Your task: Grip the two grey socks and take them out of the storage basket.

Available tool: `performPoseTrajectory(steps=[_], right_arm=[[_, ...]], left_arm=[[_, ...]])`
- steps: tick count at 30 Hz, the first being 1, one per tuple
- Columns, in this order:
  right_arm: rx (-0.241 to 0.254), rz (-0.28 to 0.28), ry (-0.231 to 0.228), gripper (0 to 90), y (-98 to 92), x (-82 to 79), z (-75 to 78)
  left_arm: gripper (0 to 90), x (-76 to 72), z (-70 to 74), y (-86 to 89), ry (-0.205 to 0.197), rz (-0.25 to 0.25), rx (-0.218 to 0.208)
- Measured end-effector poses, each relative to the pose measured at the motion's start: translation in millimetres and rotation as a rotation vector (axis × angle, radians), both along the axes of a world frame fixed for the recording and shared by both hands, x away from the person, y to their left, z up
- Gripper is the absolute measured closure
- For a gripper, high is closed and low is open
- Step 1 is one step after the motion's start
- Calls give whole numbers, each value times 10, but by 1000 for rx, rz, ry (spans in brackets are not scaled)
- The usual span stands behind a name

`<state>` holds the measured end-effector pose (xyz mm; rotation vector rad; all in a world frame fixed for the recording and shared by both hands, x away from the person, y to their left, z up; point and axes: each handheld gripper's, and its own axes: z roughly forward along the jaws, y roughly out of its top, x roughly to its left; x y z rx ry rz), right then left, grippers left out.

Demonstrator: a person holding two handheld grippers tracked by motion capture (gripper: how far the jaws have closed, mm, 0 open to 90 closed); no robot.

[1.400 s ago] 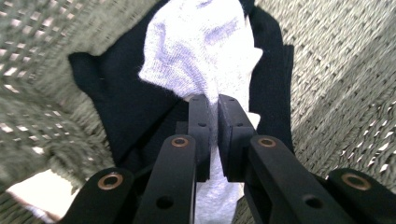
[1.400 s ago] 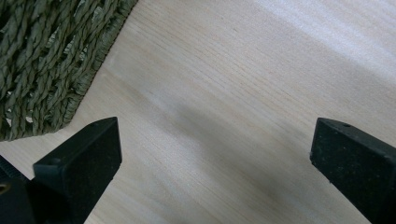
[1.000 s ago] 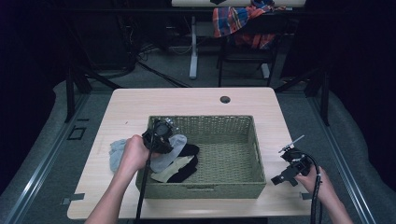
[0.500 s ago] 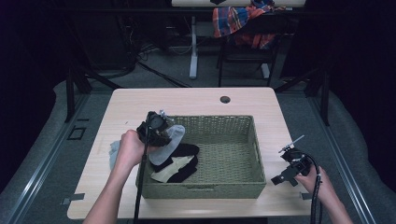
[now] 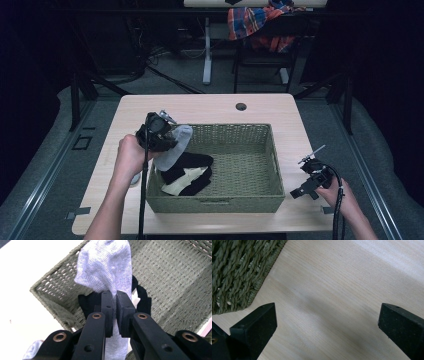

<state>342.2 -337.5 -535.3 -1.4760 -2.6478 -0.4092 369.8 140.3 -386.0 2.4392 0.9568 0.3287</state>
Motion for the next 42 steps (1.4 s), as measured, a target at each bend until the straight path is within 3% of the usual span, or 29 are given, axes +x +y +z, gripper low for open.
performPoseTrajectory(steps=[9,25,34,42], right_arm=[[5,-4,3,17,3,-3,-7],[1,3,3,17,-7,-2,1],[2,-2,1,17,-9,-3,-3],[-6,4,4,17,-12,-1,0]], left_arm=[[856,-52,144,162,-38,36,-14],[856,-54,213,537,-58,132,-2],[856,13,115,909,-40,226,-21],[855,117,-136,1162,-2,315,-20]])
